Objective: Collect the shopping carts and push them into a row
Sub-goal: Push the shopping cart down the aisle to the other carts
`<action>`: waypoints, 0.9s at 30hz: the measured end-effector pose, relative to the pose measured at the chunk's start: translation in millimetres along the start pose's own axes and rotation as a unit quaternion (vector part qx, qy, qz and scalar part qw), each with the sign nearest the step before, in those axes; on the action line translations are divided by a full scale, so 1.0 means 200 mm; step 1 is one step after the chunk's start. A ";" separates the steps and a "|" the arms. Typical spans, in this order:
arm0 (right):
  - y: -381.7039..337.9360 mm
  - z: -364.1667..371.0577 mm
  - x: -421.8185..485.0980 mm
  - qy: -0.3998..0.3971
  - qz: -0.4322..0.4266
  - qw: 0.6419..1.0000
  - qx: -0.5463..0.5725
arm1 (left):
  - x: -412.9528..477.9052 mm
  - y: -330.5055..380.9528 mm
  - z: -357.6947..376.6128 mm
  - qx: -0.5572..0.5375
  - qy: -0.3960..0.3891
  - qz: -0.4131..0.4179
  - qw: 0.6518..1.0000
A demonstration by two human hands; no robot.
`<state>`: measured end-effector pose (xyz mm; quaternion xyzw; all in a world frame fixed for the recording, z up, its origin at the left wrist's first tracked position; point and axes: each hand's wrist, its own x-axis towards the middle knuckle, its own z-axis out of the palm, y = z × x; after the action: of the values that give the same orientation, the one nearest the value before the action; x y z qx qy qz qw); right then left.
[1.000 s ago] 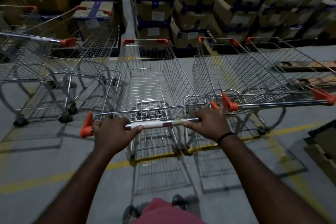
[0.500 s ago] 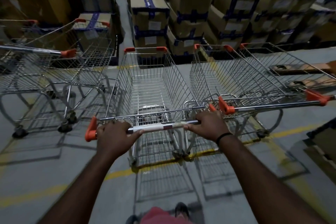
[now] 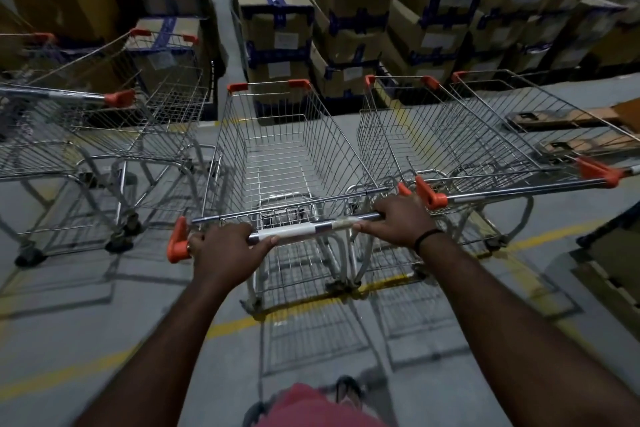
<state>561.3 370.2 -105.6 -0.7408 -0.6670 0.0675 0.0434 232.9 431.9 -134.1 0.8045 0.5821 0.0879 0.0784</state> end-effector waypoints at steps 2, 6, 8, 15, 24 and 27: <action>-0.01 0.01 0.00 0.004 0.003 1.000 0.001 | 0.00 -0.01 0.00 -0.006 0.002 0.001 1.000; 0.00 0.04 -0.02 0.003 -0.004 1.000 -0.014 | -0.02 -0.04 0.02 -0.009 0.009 0.005 1.000; 0.00 0.04 -0.03 0.004 -0.002 1.000 -0.002 | -0.01 -0.04 0.01 -0.006 -0.002 0.002 1.000; 0.13 0.06 -0.06 0.193 0.062 0.979 0.001 | 0.02 -0.01 -0.01 -0.027 -0.051 -0.021 0.998; 0.29 0.04 0.01 0.059 0.172 0.982 -0.060 | 0.05 0.12 0.04 0.082 -0.034 0.026 0.996; 0.31 0.07 0.02 0.060 0.178 0.981 -0.050 | 0.07 0.14 0.03 0.092 -0.047 0.013 0.995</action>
<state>621.3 367.7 -129.2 -0.8514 -0.5235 -0.0037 0.0332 264.4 437.1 -132.6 0.8193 0.5726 -0.0027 0.0297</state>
